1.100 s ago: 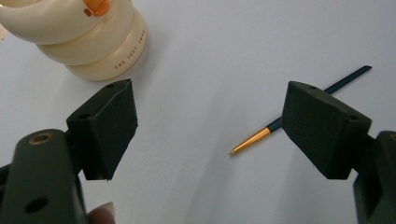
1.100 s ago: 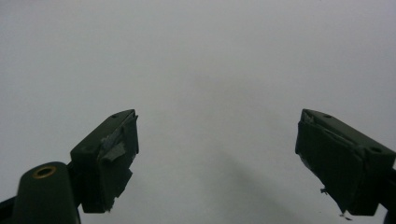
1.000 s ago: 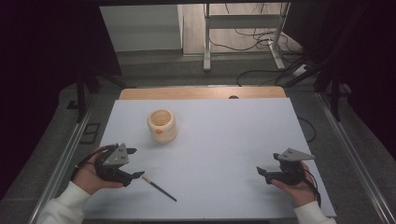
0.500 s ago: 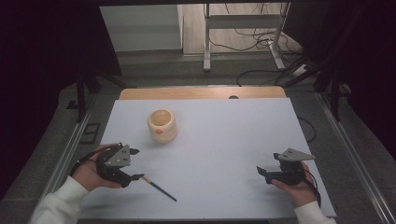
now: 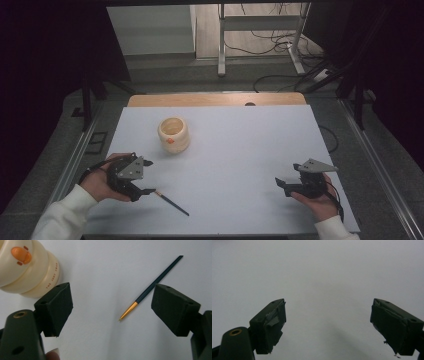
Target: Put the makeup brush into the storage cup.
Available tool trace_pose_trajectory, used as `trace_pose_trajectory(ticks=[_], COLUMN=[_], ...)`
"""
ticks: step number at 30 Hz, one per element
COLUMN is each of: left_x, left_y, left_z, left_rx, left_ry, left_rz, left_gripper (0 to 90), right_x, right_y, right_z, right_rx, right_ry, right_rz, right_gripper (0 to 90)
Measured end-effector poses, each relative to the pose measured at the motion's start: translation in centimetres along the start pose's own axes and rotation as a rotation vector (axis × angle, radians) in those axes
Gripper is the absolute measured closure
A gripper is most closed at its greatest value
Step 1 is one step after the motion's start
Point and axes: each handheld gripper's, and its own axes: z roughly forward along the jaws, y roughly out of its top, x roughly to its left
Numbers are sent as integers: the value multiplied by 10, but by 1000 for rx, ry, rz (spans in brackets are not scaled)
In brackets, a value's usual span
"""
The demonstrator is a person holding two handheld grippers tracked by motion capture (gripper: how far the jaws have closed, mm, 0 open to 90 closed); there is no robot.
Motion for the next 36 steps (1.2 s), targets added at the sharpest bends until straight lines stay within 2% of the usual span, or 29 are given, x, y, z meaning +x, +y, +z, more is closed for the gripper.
trace_pose_trajectory(ticks=[10, 15, 24, 32, 36], left_x=[0, -1, -2, -4, -4], left_y=[3, 4, 7, 10, 11], left_z=[3, 7, 13, 16, 19], left_rx=[-14, -21, -19, -25, -4], left_ry=[-14, -33, -67, -85, -95], left_rz=[56, 125, 179, 202, 234], left_gripper=[171, 154, 136, 111, 107], right_x=[0, 0, 0, 0, 0], right_y=[0, 0, 0, 0, 0], right_z=[0, 0, 0, 0, 0], right_rx=[-2, -2, 0, -1, 1], right_ry=[-2, -4, -3, -5, -6], right_rz=[2, 2, 1, 5, 4], right_gripper=[140, 140, 141, 142, 142])
